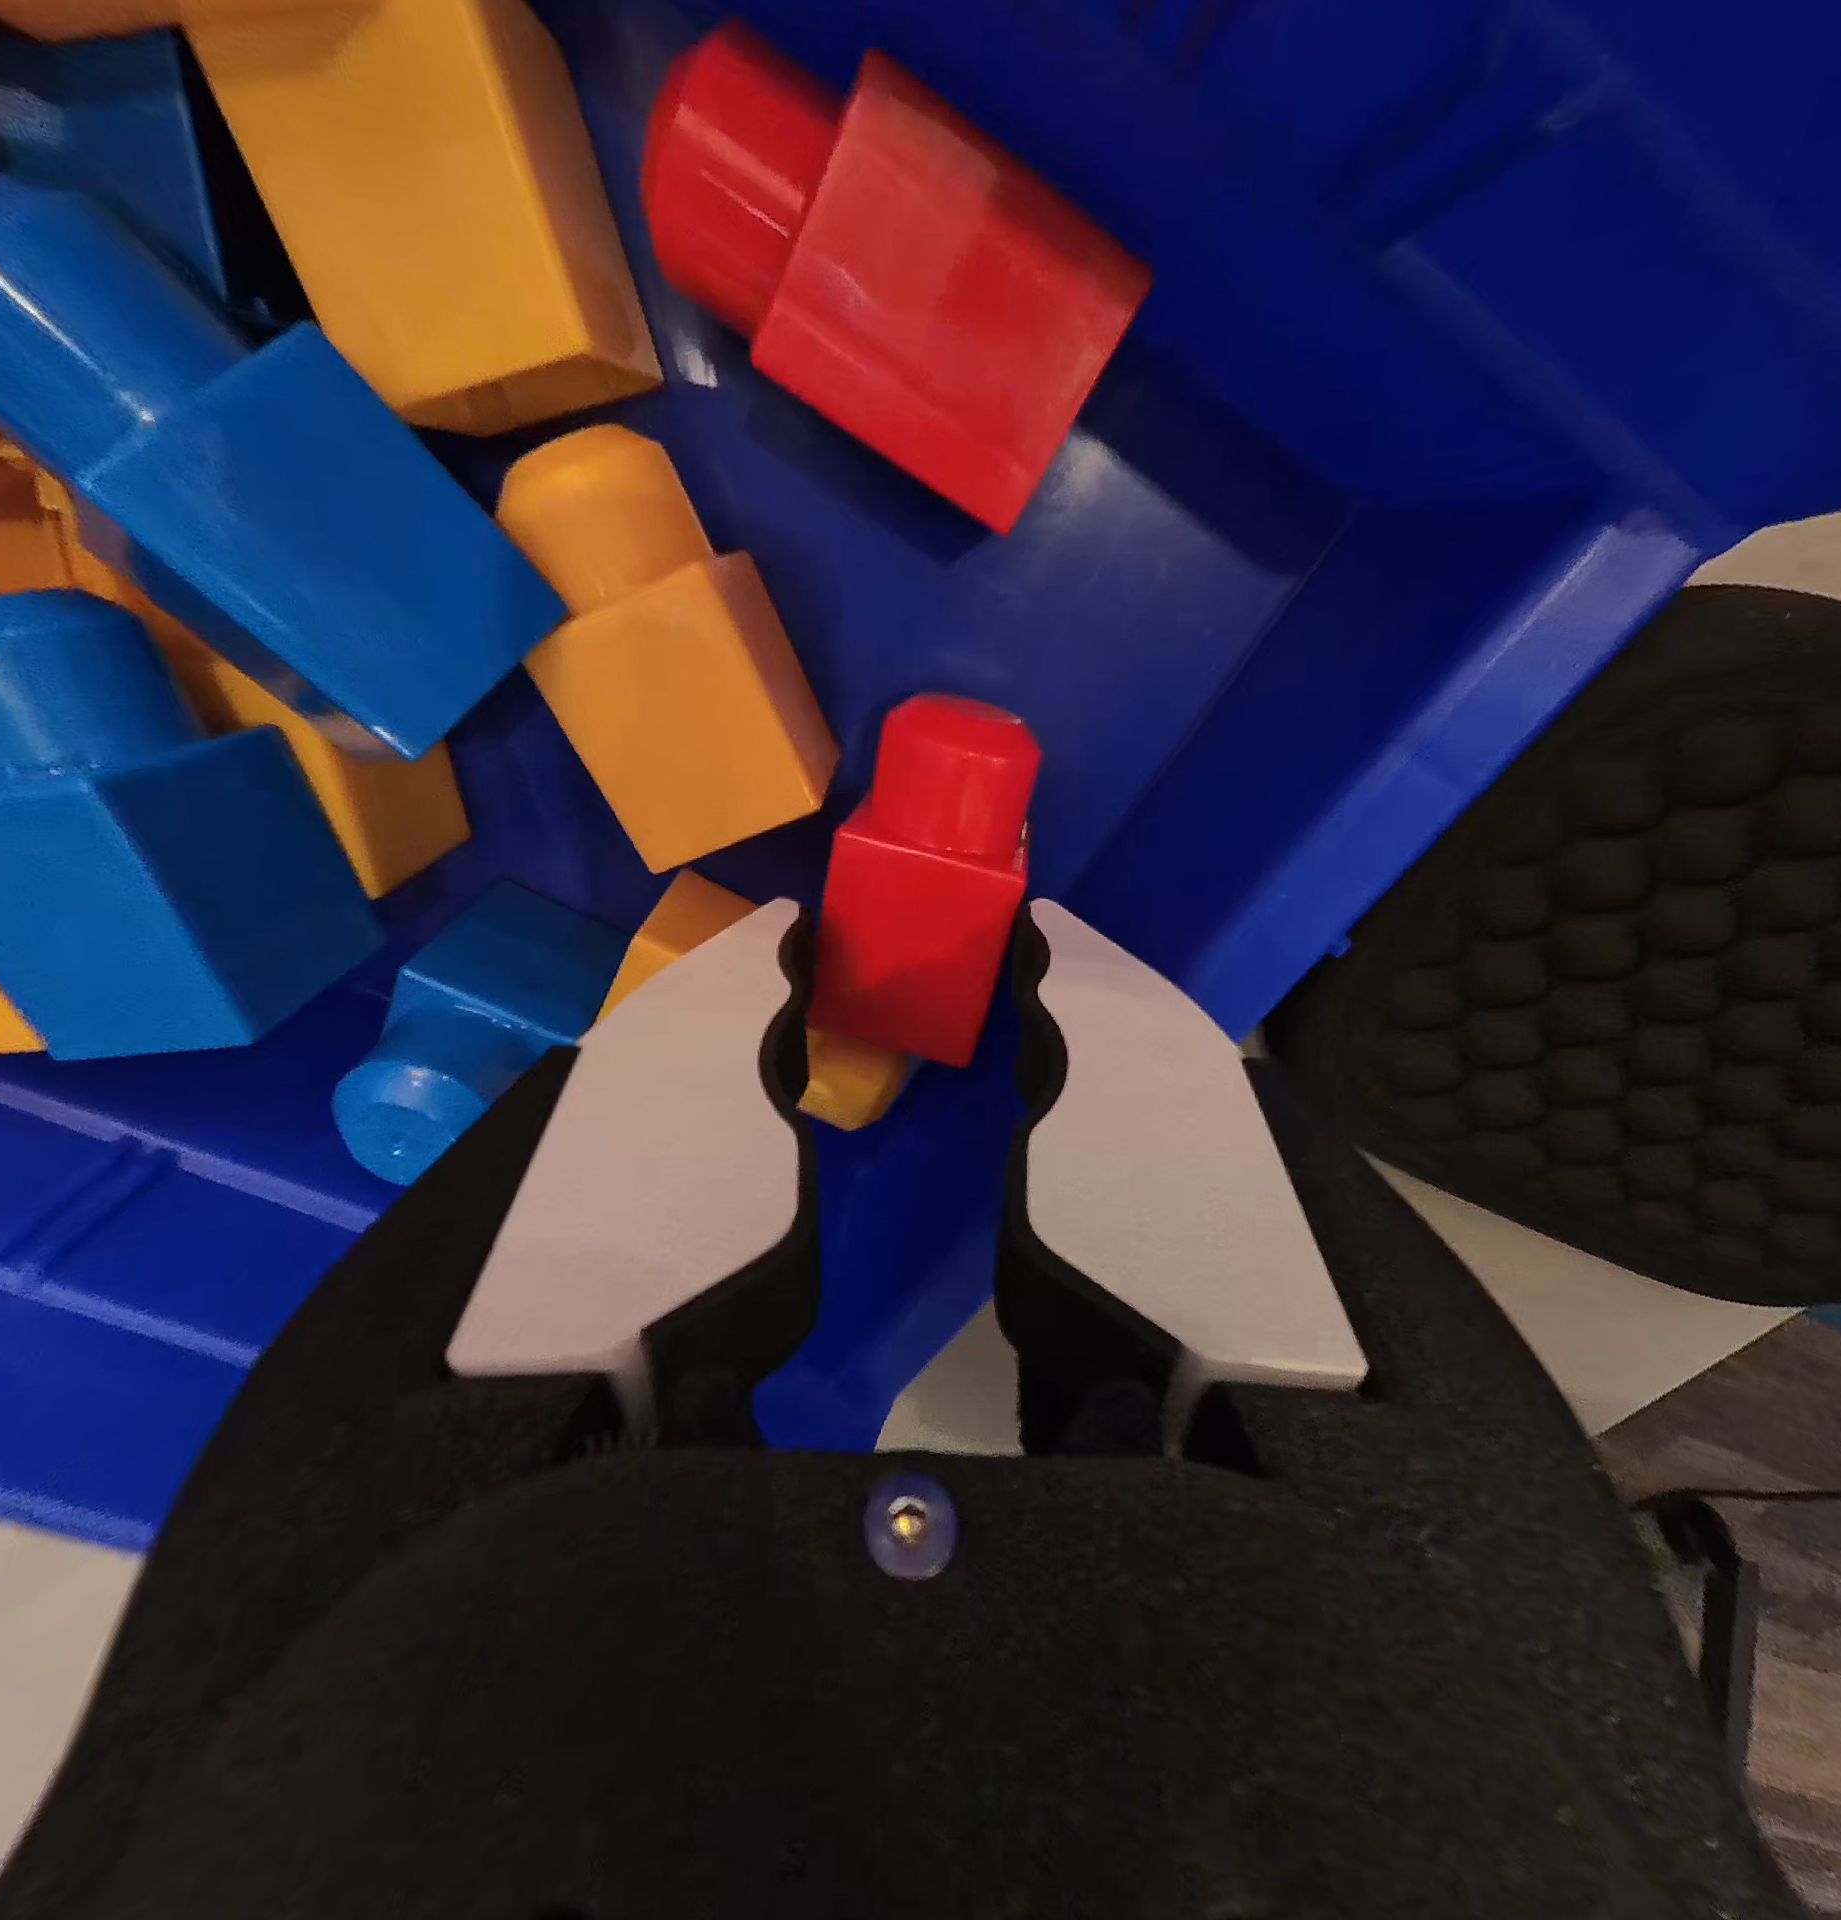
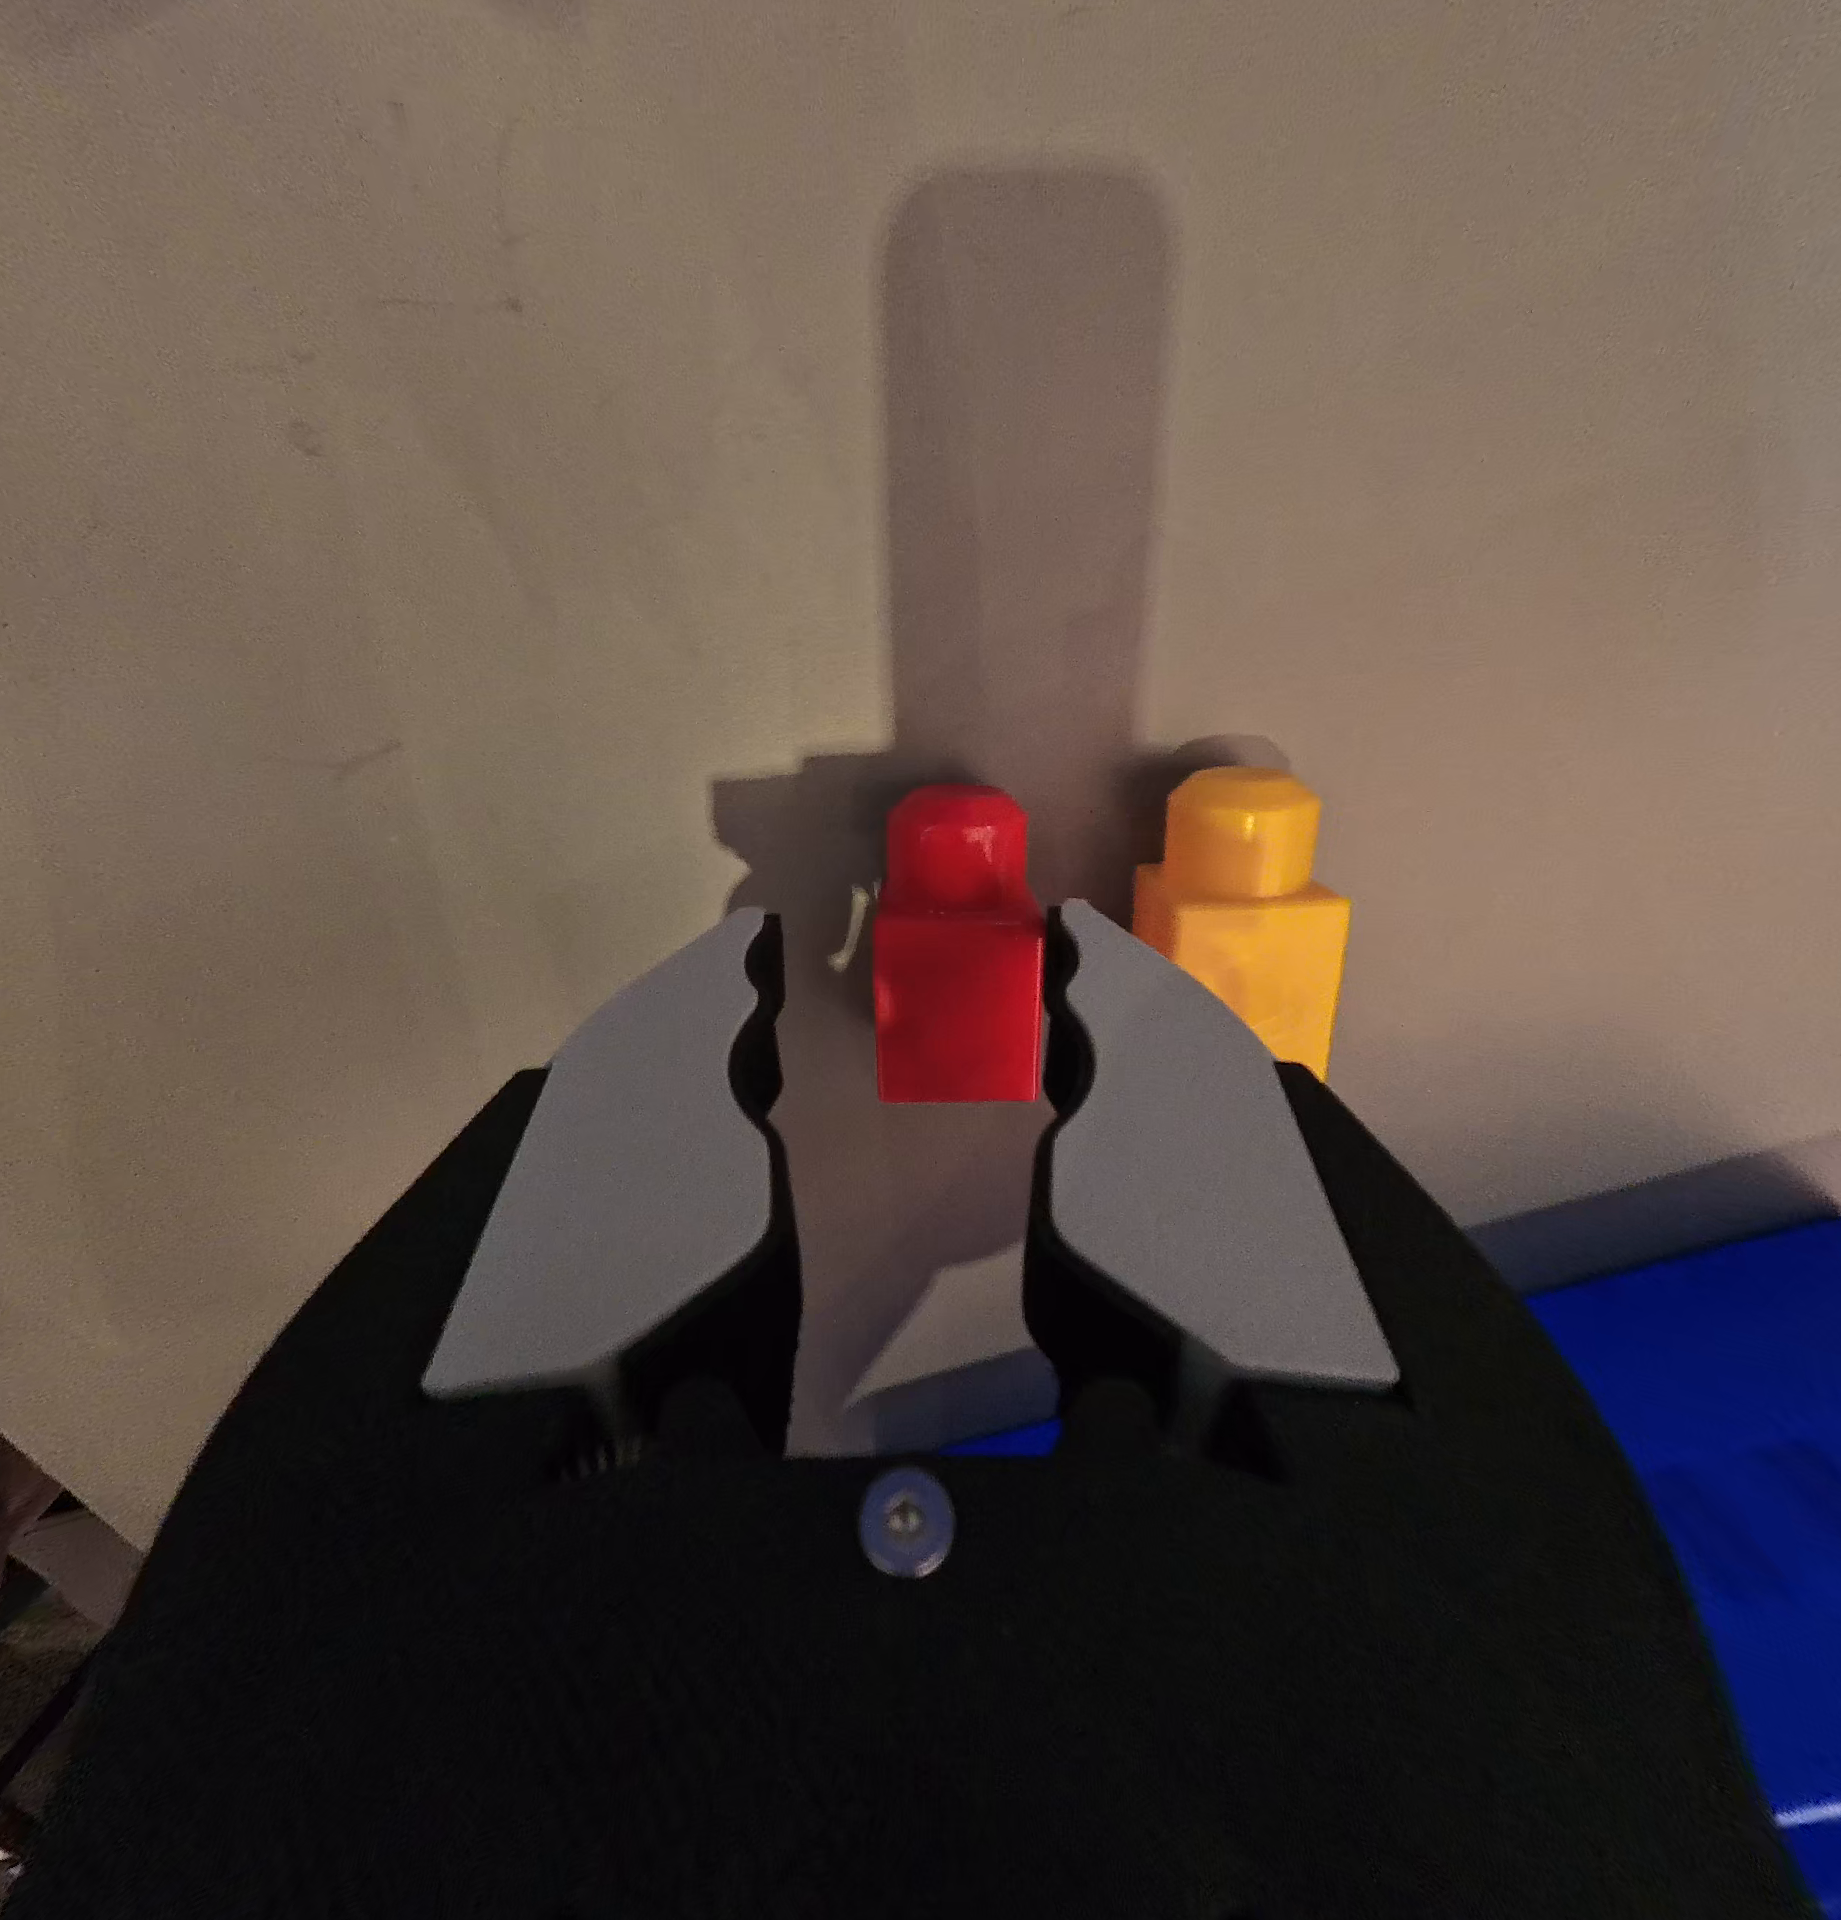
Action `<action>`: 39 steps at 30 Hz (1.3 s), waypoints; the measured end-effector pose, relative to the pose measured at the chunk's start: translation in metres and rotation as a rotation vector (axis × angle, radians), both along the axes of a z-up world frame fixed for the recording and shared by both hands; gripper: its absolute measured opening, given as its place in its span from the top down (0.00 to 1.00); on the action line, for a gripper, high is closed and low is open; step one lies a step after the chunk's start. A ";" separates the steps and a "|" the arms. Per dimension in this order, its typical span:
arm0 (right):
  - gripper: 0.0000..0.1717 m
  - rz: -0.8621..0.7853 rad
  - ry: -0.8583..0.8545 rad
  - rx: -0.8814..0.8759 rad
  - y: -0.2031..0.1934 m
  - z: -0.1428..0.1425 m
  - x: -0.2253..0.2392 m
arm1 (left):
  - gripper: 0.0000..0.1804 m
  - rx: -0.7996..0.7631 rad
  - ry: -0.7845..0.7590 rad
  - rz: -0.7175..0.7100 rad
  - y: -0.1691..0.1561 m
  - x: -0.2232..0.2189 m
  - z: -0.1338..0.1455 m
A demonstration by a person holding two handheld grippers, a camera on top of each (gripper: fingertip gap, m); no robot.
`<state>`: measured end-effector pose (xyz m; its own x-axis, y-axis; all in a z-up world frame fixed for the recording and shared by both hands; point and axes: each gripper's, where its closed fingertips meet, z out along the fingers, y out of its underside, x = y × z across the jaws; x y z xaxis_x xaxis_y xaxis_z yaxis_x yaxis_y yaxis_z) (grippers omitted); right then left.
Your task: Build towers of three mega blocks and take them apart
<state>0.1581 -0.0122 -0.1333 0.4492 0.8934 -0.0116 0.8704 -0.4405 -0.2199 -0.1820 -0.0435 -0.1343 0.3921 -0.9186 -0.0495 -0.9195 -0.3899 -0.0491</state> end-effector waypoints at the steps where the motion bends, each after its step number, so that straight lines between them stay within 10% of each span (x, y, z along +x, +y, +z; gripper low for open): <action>1: 0.71 0.003 0.003 0.001 0.000 0.001 0.000 | 0.80 0.013 -0.002 0.000 0.001 0.001 0.004; 10: 0.73 0.002 0.263 0.145 0.015 0.064 -0.011 | 0.80 0.305 -0.432 0.008 0.006 0.081 0.112; 22: 0.72 0.397 1.224 0.259 -0.060 0.227 -0.065 | 0.80 0.352 -1.162 -0.057 -0.030 0.256 0.186; 39: 0.83 0.418 1.114 0.236 -0.058 0.210 -0.058 | 0.67 0.332 -1.174 -0.173 -0.022 0.301 0.184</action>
<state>0.1000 -0.0700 0.0769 -0.0268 0.9993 -0.0254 0.2188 -0.0190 -0.9756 0.1192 -0.0656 0.0500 0.2307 -0.9730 0.0097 -0.2900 -0.0783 -0.9538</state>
